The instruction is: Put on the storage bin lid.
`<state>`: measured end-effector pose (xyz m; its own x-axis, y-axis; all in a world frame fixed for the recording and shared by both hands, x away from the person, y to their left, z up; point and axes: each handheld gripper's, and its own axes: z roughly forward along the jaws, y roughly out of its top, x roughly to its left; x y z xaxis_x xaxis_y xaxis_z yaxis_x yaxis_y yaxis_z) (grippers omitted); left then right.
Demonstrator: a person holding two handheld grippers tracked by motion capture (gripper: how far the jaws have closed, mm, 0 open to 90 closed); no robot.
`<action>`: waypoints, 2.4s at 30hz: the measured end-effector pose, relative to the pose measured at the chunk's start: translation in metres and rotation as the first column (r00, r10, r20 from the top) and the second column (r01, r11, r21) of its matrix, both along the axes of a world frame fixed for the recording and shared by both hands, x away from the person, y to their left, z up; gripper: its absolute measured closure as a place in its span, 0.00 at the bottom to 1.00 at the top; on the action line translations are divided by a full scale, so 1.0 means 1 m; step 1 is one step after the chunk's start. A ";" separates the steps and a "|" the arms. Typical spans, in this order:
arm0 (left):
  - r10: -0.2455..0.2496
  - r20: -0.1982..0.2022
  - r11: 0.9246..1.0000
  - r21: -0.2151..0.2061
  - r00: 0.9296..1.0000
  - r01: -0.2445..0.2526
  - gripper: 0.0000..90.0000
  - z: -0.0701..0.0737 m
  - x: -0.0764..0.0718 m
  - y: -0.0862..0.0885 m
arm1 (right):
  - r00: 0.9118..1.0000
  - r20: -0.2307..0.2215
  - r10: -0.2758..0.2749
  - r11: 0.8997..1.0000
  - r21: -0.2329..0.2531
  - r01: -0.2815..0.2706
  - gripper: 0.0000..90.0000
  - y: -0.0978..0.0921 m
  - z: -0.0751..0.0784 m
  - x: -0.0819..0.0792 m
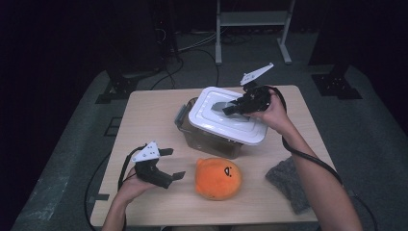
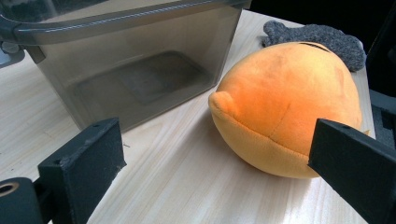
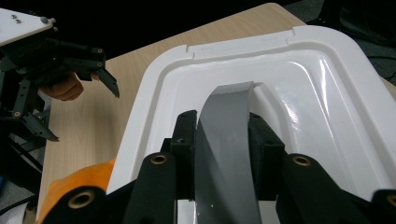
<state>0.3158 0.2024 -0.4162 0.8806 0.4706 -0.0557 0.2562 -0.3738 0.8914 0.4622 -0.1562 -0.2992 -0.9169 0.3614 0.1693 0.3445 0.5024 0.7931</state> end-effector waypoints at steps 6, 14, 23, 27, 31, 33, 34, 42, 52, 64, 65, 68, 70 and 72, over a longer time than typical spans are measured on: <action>0.001 -0.002 1.000 -0.001 1.000 -0.001 0.03 -0.001 -0.001 0.001 | 1.000 0.016 -0.017 1.000 0.001 0.017 0.75 -0.017 0.008 -0.011; 0.011 0.002 1.000 0.004 1.000 -0.011 0.03 -0.002 -0.001 0.003 | 0.999 0.030 -0.040 0.999 0.001 0.040 0.75 -0.041 0.012 -0.026; 0.022 0.000 1.000 0.001 1.000 -0.022 0.03 -0.003 -0.001 0.004 | 0.996 0.041 -0.081 0.997 0.005 0.080 0.75 -0.072 0.015 -0.044; 0.021 0.001 1.000 -0.001 1.000 -0.021 0.03 -0.004 -0.001 0.004 | 0.993 0.043 -0.106 0.994 0.015 0.106 0.75 -0.090 0.015 -0.055; 0.014 0.000 1.000 0.007 1.000 -0.014 0.03 -0.006 -0.001 0.002 | 0.991 0.042 -0.128 0.992 0.019 0.128 0.75 -0.106 0.013 -0.065; 0.015 -0.001 1.000 0.006 1.000 -0.015 0.03 -0.006 0.000 0.002 | 0.989 0.043 -0.141 0.990 0.022 0.140 0.75 -0.114 0.013 -0.070; 0.017 0.000 1.000 0.002 1.000 -0.017 0.03 -0.006 0.000 0.002 | 0.989 0.044 -0.142 0.990 0.024 0.142 0.75 -0.117 0.013 -0.072; 0.026 -0.003 1.000 0.006 1.000 -0.026 0.03 -0.006 0.000 0.003 | 0.983 0.041 -0.181 0.983 0.031 0.180 0.75 -0.142 0.010 -0.088; 0.024 0.000 1.000 -0.002 1.000 -0.024 0.03 -0.005 0.000 0.003 | 0.975 0.023 -0.220 0.975 0.034 0.219 0.75 -0.166 -0.003 -0.103; 0.037 0.003 0.999 -0.004 0.999 -0.037 0.03 -0.005 0.001 0.005 | 0.963 -0.013 -0.271 0.962 0.041 0.271 0.75 -0.194 -0.021 -0.120; 0.037 0.003 0.999 -0.005 0.999 -0.037 0.03 -0.005 0.001 0.005 | 0.962 -0.014 -0.273 0.961 0.037 0.273 0.75 -0.195 -0.023 -0.121; 0.038 0.005 0.999 -0.005 0.999 -0.038 0.03 -0.005 0.001 0.006 | 0.960 -0.025 -0.277 0.960 0.035 0.278 0.75 -0.198 -0.030 -0.123; 0.038 0.004 0.999 -0.003 0.999 -0.038 0.03 -0.006 0.001 0.007 | 0.960 -0.030 -0.279 0.960 0.033 0.280 0.75 -0.200 -0.034 -0.124; 0.038 0.002 0.999 -0.004 0.999 -0.038 0.03 -0.006 0.001 0.007 | 0.960 -0.035 -0.279 0.959 0.033 0.280 0.75 -0.201 -0.039 -0.126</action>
<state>0.3168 0.2090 -0.4226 0.8621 0.5037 -0.0558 0.2684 -0.3604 0.8933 0.3365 -0.3568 -0.3385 -0.7744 0.5957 0.2131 0.4905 0.3526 0.7969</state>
